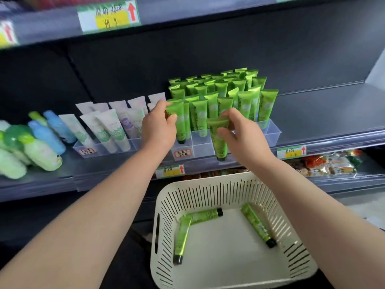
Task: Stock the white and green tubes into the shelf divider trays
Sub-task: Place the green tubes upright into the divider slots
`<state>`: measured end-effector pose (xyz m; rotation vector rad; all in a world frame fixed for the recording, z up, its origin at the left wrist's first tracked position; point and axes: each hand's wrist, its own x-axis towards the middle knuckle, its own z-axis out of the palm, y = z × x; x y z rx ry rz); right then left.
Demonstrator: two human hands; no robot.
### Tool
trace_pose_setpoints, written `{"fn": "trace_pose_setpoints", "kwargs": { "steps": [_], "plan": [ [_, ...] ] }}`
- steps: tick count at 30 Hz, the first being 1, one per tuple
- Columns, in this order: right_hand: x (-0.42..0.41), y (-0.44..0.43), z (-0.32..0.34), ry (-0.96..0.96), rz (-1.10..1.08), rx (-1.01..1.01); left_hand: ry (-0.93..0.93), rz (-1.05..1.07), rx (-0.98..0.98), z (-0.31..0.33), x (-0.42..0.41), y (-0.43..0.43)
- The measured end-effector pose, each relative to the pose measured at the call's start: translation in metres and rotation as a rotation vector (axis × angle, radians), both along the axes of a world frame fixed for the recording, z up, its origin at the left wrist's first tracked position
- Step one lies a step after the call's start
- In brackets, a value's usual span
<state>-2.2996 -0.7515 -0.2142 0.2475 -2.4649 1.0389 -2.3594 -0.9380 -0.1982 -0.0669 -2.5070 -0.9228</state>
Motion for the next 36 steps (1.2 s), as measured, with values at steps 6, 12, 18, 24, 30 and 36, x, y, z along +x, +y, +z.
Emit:
{"fn": "trace_pose_setpoints", "kwargs": {
  "steps": [6, 12, 18, 24, 30, 36],
  "plan": [
    [-0.020, -0.010, 0.014, 0.046, -0.017, -0.023, -0.156, 0.034, -0.084, -0.021, -0.018, -0.001],
    [-0.048, -0.020, 0.024, 0.106, -0.049, -0.026, -0.118, -0.004, -0.012, -0.028, -0.022, -0.010],
    [-0.070, -0.030, 0.005, 0.029, -0.057, 0.018, 0.076, -0.089, 0.213, -0.047, 0.000, -0.024],
    [-0.073, -0.034, -0.022, -0.085, -0.065, 0.067, 0.195, -0.213, 0.172, -0.066, 0.029, -0.030],
    [-0.076, -0.032, -0.022, -0.064, -0.067, 0.118, 0.064, -0.293, 0.168, -0.078, 0.039, -0.016],
    [-0.065, -0.020, -0.027, 0.075, -0.125, 0.063, 0.047, -0.288, 0.155, -0.071, 0.038, -0.013]
  ]
}}
